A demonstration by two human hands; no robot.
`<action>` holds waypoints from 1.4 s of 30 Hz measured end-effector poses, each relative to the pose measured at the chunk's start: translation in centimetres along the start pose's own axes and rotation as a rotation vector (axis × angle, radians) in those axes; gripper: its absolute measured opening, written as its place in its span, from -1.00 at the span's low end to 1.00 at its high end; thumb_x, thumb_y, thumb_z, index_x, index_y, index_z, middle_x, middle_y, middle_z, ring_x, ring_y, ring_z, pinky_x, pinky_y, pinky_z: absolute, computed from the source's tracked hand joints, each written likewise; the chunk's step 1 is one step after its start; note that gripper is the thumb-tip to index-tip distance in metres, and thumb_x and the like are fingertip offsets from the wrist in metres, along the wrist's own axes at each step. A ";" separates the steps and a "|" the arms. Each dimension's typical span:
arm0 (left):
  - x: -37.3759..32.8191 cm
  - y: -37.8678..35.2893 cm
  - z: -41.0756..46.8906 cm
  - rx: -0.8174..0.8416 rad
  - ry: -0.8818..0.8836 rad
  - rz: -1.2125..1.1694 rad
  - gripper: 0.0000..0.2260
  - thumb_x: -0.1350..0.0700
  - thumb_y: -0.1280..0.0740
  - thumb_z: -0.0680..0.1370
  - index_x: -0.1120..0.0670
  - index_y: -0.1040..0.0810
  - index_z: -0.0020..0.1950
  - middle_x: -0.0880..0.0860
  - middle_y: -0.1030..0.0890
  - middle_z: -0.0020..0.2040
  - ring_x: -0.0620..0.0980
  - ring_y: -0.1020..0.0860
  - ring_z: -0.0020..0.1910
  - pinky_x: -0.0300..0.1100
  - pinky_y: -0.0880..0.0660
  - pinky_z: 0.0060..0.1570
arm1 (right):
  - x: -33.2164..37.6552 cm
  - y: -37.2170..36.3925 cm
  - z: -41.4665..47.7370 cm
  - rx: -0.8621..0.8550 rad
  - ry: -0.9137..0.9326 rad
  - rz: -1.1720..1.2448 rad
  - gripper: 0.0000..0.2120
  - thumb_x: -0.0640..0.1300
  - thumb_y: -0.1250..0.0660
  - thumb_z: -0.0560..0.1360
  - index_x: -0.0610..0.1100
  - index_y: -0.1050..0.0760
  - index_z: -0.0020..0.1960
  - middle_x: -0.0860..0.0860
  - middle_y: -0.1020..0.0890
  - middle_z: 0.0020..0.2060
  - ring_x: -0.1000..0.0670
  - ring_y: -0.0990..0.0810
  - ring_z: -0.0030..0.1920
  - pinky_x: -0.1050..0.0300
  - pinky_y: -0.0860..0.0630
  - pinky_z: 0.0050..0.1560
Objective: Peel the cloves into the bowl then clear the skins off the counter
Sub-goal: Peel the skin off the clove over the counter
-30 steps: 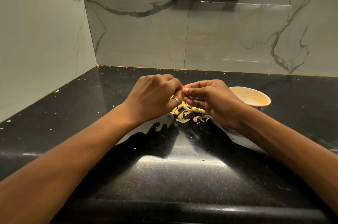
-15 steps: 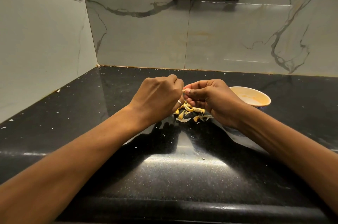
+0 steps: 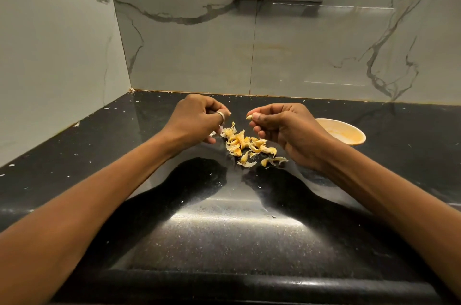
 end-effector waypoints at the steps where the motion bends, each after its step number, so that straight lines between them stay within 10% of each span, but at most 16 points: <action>1: -0.2 -0.1 0.0 0.004 -0.013 0.011 -0.96 0.16 -0.43 0.55 0.12 -0.66 -0.06 0.03 -0.66 -0.26 -0.07 -0.65 -0.30 -0.18 -0.59 -0.41 | 0.0 0.1 0.1 -0.008 -0.001 0.013 -0.86 -0.40 -0.29 0.58 -0.39 -0.60 0.06 -0.16 -0.64 -0.23 0.04 -0.61 -0.27 0.28 -0.59 -0.24; 14: -1.1 -1.2 -0.5 0.099 -0.183 0.201 -0.88 0.19 -0.40 0.54 0.06 -0.73 0.00 -0.11 -0.68 -0.24 -0.17 -0.64 -0.28 -0.37 -0.52 -0.40 | -0.8 0.6 0.3 -0.039 -0.025 -0.057 -0.83 -0.37 -0.26 0.61 -0.34 -0.61 0.10 -0.13 -0.66 -0.22 0.04 -0.64 -0.24 0.25 -0.60 -0.20; 20: -1.4 -1.2 -0.4 0.065 -0.214 0.161 -0.91 0.23 -0.43 0.54 0.10 -0.71 -0.01 0.01 -0.70 -0.23 0.01 -0.69 -0.27 -0.16 -0.64 -0.36 | -0.8 0.5 0.5 -0.036 -0.015 -0.113 -0.84 -0.38 -0.28 0.59 -0.29 -0.63 0.05 -0.14 -0.67 -0.21 0.02 -0.64 -0.22 0.23 -0.59 -0.19; 33: -1.6 -1.0 -0.3 -0.053 -0.247 0.310 -0.65 0.21 -0.51 0.45 -0.04 -0.39 -0.36 -0.11 -0.44 -0.26 -0.17 -0.40 -0.32 -0.22 -0.35 -0.25 | -0.6 0.4 0.1 -0.037 0.015 -0.236 -0.87 -0.36 -0.31 0.58 -0.29 -0.62 0.07 -0.24 -0.68 -0.09 0.00 -0.64 -0.20 0.21 -0.62 -0.18; 42: -1.5 -2.8 -0.8 0.151 -0.215 0.116 -0.84 0.05 -0.48 0.52 0.08 -0.68 0.05 -0.06 -0.68 -0.20 -0.11 -0.68 -0.30 -0.29 -0.59 -0.34 | -0.7 0.7 0.4 -0.051 0.048 -0.305 -0.89 -0.34 -0.35 0.58 -0.29 -0.63 0.06 -0.28 -0.68 -0.12 -0.05 -0.64 -0.18 0.17 -0.61 -0.16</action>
Point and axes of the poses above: each hand's wrist, its own z-axis towards the middle knuckle, its own y-axis out of the back of the hand, x = y × z, the point moved 6 cm from there along z, towards the middle knuckle
